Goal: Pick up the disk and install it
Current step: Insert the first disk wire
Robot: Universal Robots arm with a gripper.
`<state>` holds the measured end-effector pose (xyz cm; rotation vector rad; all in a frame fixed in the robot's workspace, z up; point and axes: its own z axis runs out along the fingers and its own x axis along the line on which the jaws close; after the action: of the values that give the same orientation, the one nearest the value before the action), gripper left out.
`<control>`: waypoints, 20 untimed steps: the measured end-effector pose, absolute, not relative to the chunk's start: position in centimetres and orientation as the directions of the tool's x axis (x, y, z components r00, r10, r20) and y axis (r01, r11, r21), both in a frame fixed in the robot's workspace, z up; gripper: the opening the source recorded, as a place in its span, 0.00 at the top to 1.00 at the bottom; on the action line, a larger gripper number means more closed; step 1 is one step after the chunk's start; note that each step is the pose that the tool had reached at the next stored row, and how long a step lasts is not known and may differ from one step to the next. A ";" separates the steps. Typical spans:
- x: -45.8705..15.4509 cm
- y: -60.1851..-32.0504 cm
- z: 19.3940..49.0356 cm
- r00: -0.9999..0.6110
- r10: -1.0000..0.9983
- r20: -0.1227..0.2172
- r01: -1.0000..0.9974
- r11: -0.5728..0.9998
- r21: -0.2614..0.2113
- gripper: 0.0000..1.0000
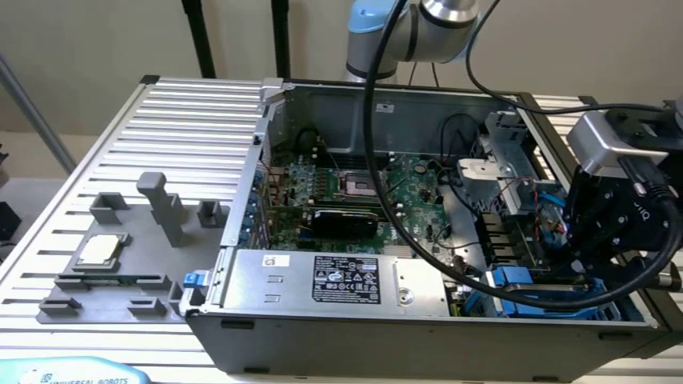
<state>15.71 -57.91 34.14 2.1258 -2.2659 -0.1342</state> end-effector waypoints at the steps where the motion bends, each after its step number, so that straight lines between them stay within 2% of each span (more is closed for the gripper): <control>1: 15.7 -57.9 34.1 -0.065 -0.997 -0.035 -0.995 0.062 0.084 0.84; 20: 15.6 -57.7 33.8 -0.064 -0.998 -0.028 -0.995 0.062 0.079 0.84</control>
<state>15.60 -57.66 33.76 2.1260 -2.2641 -0.1188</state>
